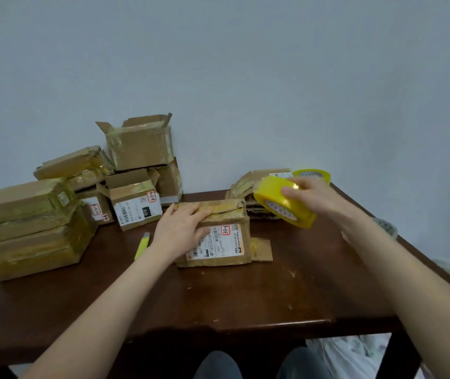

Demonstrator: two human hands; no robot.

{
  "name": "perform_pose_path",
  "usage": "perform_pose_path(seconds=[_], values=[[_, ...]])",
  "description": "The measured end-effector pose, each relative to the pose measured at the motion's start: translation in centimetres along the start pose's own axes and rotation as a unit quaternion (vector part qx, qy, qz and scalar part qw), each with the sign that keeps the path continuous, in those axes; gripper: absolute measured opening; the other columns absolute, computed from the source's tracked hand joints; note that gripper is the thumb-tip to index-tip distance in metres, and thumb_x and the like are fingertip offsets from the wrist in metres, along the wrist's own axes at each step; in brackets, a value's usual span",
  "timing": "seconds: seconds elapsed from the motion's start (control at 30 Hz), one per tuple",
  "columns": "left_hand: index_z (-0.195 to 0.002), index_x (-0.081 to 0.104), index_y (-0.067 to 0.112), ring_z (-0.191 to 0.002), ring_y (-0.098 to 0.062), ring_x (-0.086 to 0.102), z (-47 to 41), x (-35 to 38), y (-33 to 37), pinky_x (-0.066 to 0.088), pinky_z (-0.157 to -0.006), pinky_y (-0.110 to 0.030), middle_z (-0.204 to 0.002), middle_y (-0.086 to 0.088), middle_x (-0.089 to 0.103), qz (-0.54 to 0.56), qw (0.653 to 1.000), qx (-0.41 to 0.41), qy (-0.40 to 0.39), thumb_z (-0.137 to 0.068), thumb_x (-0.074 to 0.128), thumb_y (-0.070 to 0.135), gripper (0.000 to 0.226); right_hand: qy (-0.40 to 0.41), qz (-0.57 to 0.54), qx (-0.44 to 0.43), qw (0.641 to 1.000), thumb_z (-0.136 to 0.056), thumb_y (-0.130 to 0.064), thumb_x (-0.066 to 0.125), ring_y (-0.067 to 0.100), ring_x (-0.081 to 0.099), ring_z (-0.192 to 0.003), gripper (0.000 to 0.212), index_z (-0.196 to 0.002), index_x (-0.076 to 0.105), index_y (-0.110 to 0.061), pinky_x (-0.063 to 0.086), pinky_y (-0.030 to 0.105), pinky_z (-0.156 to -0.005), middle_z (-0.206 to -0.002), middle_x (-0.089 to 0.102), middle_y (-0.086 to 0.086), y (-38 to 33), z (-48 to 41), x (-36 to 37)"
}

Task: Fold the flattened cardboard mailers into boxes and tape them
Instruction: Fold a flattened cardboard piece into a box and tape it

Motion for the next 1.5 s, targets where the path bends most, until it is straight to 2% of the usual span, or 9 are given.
perform_pose_path(seconds=[0.17, 0.27, 0.4, 0.5, 0.73, 1.07, 1.17, 1.4, 1.5], values=[[-0.146, 0.032, 0.036, -0.141, -0.012, 0.027, -0.2, -0.3, -0.5, 0.019, -0.113, -0.032, -0.154, 0.007, 0.031, 0.026, 0.999, 0.023, 0.007, -0.096, 0.039, 0.051, 0.053, -0.012, -0.102, -0.07, 0.992, -0.094, -0.029, 0.057, 0.019, 0.057, -0.091, 0.022, -0.1, 0.07, -0.012, 0.045, 0.034, -0.081, -0.105, 0.065, 0.005, -9.5, -3.4, 0.9], [-0.142, 0.043, 0.026, -0.138, -0.012, 0.033, -0.2, 0.2, -2.0, 0.024, -0.113, -0.029, -0.15, 0.005, 0.039, 0.195, 0.981, -0.006, -0.015, -0.086, 0.025, 0.042, 0.061, -0.061, -0.069, -0.063, 0.994, -0.091, -0.034, 0.059, 0.017, 0.054, -0.086, 0.023, -0.098, 0.07, -0.015, 0.041, 0.032, -0.072, -0.106, 0.063, 0.005, -11.9, -5.6, 4.0], [-0.133, 0.054, 0.012, -0.122, -0.013, 0.054, -0.2, 1.4, -5.4, 0.036, -0.11, -0.038, -0.126, -0.003, 0.063, 0.63, 0.757, -0.174, 0.0, -0.098, 0.026, 0.043, 0.054, -0.095, -0.017, -0.049, 0.994, -0.089, -0.037, 0.06, 0.019, 0.054, -0.088, 0.023, -0.1, 0.067, -0.019, 0.04, 0.031, -0.068, -0.106, 0.06, 0.005, -11.9, -7.4, 6.7], [-0.11, 0.067, 0.009, -0.095, -0.014, 0.067, -0.7, 0.7, -6.4, 0.048, -0.094, -0.03, -0.095, -0.002, 0.072, 0.71, 0.649, -0.273, 0.017, -0.098, 0.027, 0.056, 0.062, -0.109, -0.009, -0.06, 0.992, -0.089, -0.038, 0.059, 0.02, 0.054, -0.089, 0.021, -0.099, 0.066, -0.021, 0.04, 0.031, -0.067, -0.107, 0.059, 0.005, -12.1, -7.8, 7.2], [-0.08, 0.068, 0.007, -0.054, -0.009, 0.056, -1.7, -2.2, -7.1, 0.048, -0.047, -0.018, -0.066, -0.003, 0.063, 0.705, 0.631, -0.295, 0.13, -0.086, 0.07, 0.031, 0.025, -0.145, -0.002, -0.083, 0.986, -0.09, -0.037, 0.061, 0.021, 0.059, -0.096, 0.02, -0.101, 0.065, -0.021, 0.048, 0.034, -0.079, -0.109, 0.062, 0.003, -12.6, -8.0, 8.1], [-0.081, 0.064, 0.007, -0.047, -0.009, 0.052, -1.8, -2.5, -8.7, 0.052, -0.054, -0.023, -0.058, 0.001, 0.054, 0.645, 0.677, -0.31, 0.17, -0.095, 0.058, 0.022, 0.021, -0.225, -0.012, -0.079, 0.971, -0.058, -0.041, 0.088, 0.019, 0.062, -0.106, 0.075, -0.122, 0.053, -0.024, 0.05, 0.042, -0.095, -0.116, 0.063, 0.0, -8.5, -6.7, 8.6], [-0.083, 0.062, 0.005, -0.044, -0.008, 0.048, -1.8, -2.0, -8.8, 0.047, -0.051, -0.022, -0.058, 0.0, 0.05, 0.648, 0.671, -0.321, 0.166, -0.097, 0.055, 0.021, 0.022, -0.176, -0.05, -0.08, 0.98, -0.067, -0.025, 0.086, 0.023, 0.064, -0.101, 0.056, -0.113, 0.055, -0.022, 0.051, 0.049, -0.093, -0.109, 0.066, 0.005, -6.8, -7.1, 8.3], [-0.079, 0.057, 0.006, -0.049, -0.005, 0.044, -0.9, -2.4, -10.1, 0.049, -0.051, -0.018, -0.063, -0.001, 0.044, 0.715, 0.592, -0.322, 0.186, -0.098, 0.052, 0.012, 0.02, -0.127, -0.093, -0.12, 0.98, -0.072, -0.017, 0.082, 0.025, 0.06, -0.091, 0.042, -0.105, 0.055, -0.023, 0.05, 0.037, -0.071, -0.097, 0.062, 0.007, -8.7, -7.2, 8.0], [-0.08, 0.059, 0.007, -0.053, -0.006, 0.042, -0.6, -2.5, -10.4, 0.051, -0.051, -0.018, -0.066, -0.001, 0.043, 0.74, 0.56, -0.321, 0.191, -0.097, 0.052, 0.008, 0.019, -0.102, -0.128, -0.114, 0.98, -0.072, -0.017, 0.081, 0.026, 0.061, -0.097, 0.047, -0.112, 0.057, -0.023, 0.052, 0.045, -0.082, -0.104, 0.062, 0.008, -9.4, -7.6, 7.4]])
Point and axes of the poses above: each hand's wrist, its own z-axis away from the middle knuckle, its own x-axis out of the palm, y = z × x, the point moved 10 cm from there along -z, towards the middle knuckle
